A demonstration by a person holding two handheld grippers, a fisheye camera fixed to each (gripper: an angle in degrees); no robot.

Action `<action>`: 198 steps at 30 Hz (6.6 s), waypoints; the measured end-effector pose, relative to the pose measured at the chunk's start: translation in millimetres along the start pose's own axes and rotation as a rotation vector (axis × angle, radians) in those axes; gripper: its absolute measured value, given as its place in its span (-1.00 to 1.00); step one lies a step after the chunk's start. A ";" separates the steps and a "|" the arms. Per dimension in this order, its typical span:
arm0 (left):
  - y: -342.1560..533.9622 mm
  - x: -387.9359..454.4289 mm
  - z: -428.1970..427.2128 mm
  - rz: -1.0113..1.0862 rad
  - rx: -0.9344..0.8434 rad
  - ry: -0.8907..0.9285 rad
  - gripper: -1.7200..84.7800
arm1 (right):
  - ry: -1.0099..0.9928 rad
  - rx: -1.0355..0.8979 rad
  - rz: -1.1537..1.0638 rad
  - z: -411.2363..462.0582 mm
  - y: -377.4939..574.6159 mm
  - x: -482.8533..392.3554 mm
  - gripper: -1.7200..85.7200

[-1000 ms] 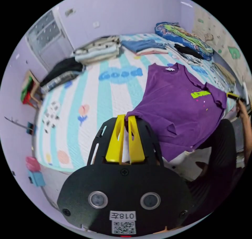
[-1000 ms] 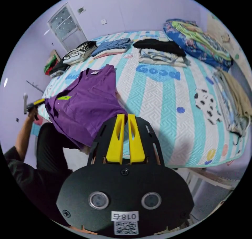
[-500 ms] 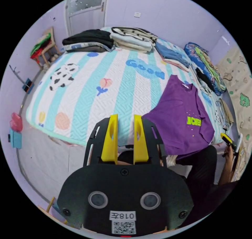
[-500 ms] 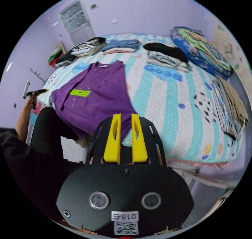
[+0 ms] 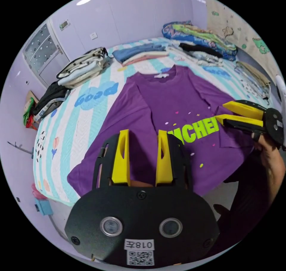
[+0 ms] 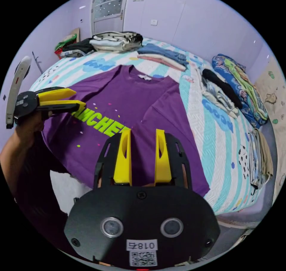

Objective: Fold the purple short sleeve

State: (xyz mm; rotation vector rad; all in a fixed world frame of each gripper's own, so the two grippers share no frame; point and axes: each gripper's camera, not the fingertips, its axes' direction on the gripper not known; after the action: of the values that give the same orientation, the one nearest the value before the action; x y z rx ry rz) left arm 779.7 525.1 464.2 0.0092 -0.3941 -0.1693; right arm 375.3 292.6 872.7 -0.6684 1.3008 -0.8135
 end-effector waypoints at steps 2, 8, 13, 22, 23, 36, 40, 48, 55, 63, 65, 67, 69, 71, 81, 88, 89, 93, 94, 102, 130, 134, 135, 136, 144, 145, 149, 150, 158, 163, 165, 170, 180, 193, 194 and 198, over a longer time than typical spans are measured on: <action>-3.0 -1.7 9.7 -0.004 -0.003 0.033 -0.79 | -0.073 -0.026 0.006 9.7 -2.1 11.4 -0.80; 0.5 -51.5 -5.2 -0.095 0.057 0.036 -0.98 | -0.037 0.045 0.117 -23.0 -5.8 74.6 -0.96; -13.3 -114.2 -14.9 -0.152 0.072 -0.082 -0.98 | 0.139 0.064 0.190 -37.9 -21.1 152.8 -0.97; -74.3 -183.8 48.6 -0.031 -0.080 0.013 -0.97 | -0.067 -0.177 0.236 34.6 -46.3 264.0 -0.85; -81.1 -191.5 65.0 -0.052 -0.159 0.092 -0.97 | -0.095 -0.223 0.256 41.0 -47.5 269.6 -0.83; -126.3 -190.8 52.3 -0.073 -0.014 0.160 -0.69 | -0.210 -0.059 0.037 21.1 -128.8 225.4 -0.68; -148.0 -150.4 84.2 0.057 -0.139 0.187 -0.63 | -0.218 -0.120 -0.036 52.4 -152.6 188.9 -0.65; -120.0 -88.6 67.9 0.084 -0.112 0.075 -0.91 | -0.123 -0.094 -0.053 42.3 -130.4 144.8 -0.95; -55.7 -16.1 -13.0 0.030 0.214 -0.300 -0.96 | 0.272 0.276 -0.100 -31.7 -84.0 66.0 -0.98; -24.4 6.6 -153.5 -0.130 0.610 -0.549 -0.97 | 0.505 0.592 -0.061 -114.9 -70.2 17.5 -0.98; -27.8 3.9 -171.6 -0.137 0.645 -0.569 -0.97 | 0.547 0.649 -0.056 -130.7 -75.6 13.4 -0.98; -39.7 -6.6 -178.6 -0.138 0.655 -0.562 -0.96 | 0.547 0.635 -0.055 -137.3 -99.8 18.1 -0.97; -71.3 -26.2 -162.5 -0.132 0.633 -0.546 -0.95 | 0.531 0.612 -0.063 -125.3 -125.9 25.1 -0.97; -102.9 -41.4 -132.4 -0.120 0.591 -0.527 -0.94 | 0.514 0.540 -0.075 -96.6 -159.5 33.1 -0.95; -63.5 -136.6 -9.6 -0.353 0.148 -0.231 -0.81 | 0.254 0.032 0.154 18.7 -159.2 99.1 -0.78; 120.4 -149.0 -90.1 -0.497 0.277 0.101 -0.81 | -0.003 0.167 0.377 -63.4 33.9 111.5 -0.79; 150.2 -136.3 -98.2 -0.522 0.283 0.151 -0.81 | -0.037 0.177 0.399 -66.8 49.5 108.8 -0.79; 209.7 -71.5 -116.3 -0.516 0.249 0.196 -0.82 | -0.140 0.181 0.469 -77.2 126.8 77.4 -0.80; 213.4 -62.1 -117.6 -0.505 0.242 0.201 -0.82 | -0.170 0.184 0.478 -77.7 140.9 69.1 -0.80; 229.0 24.4 -89.6 -0.344 0.042 0.278 -0.80 | -0.248 0.039 0.443 -50.5 193.9 38.3 -0.76; 264.7 -36.7 -75.8 -0.466 -0.141 0.756 -0.98 | -0.427 -0.313 0.253 45.6 221.0 27.4 -0.94; 291.7 -89.2 -158.4 -0.430 0.008 0.841 -0.98 | -0.519 -0.147 0.240 -0.8 229.2 48.8 -0.95; 300.6 -107.7 -180.9 -0.428 0.049 0.823 -0.98 | -0.541 -0.097 0.233 -13.8 232.3 56.3 -0.95; 305.6 -117.6 -191.8 -0.428 0.068 0.810 -0.98 | -0.555 -0.060 0.231 -22.8 236.8 63.8 -0.96; 366.8 -174.2 -214.9 -0.502 -0.023 0.815 -0.98 | -0.674 -0.194 0.370 41.1 286.4 87.1 -0.95; 366.7 -172.5 -217.6 -0.497 -0.022 0.816 -0.98 | -0.681 -0.187 0.367 43.7 288.5 84.4 -0.95; 346.2 -155.6 -272.9 -0.360 0.035 0.792 -0.98 | -0.651 -0.096 0.310 19.1 283.6 80.7 -0.95; 341.2 -153.0 -292.7 -0.319 0.049 0.769 -0.98 | -0.639 -0.060 0.289 7.1 283.1 82.3 -0.95; 350.1 -140.2 -322.7 -0.367 -0.101 0.694 -0.89 | -0.659 -0.153 0.332 47.4 312.4 88.0 -0.95; 336.9 -115.8 -380.6 -0.382 -0.124 0.457 -0.82 | -0.692 -0.197 0.333 82.3 323.4 79.7 -0.95; 301.4 -75.7 -423.8 -0.238 -0.033 0.506 -0.81 | -0.688 -0.210 0.329 90.9 325.8 77.6 -0.95; 209.4 95.0 -476.1 0.268 0.012 0.679 -0.80 | -0.828 -0.138 0.402 107.5 337.2 86.1 -0.95; 187.9 417.4 -568.5 0.936 0.243 0.217 -0.69 | -1.054 0.014 0.642 128.8 372.0 106.9 -0.95; 216.5 486.2 -613.2 0.956 0.393 -0.176 -0.84 | -1.261 0.083 0.851 141.1 381.2 101.3 -0.95; 215.9 486.7 -615.3 0.944 0.406 -0.195 -0.88 | -1.259 0.084 0.853 140.3 380.9 100.6 -0.95; 209.7 478.4 -619.2 0.924 0.416 -0.157 -0.95 | -1.217 0.094 0.844 130.9 375.3 95.3 -0.95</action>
State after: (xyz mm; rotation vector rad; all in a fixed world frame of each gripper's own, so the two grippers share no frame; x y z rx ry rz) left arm 1485.9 637.7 83.5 0.2209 -0.5485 0.8299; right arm 564.5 422.8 534.6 -0.3404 0.3093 0.2648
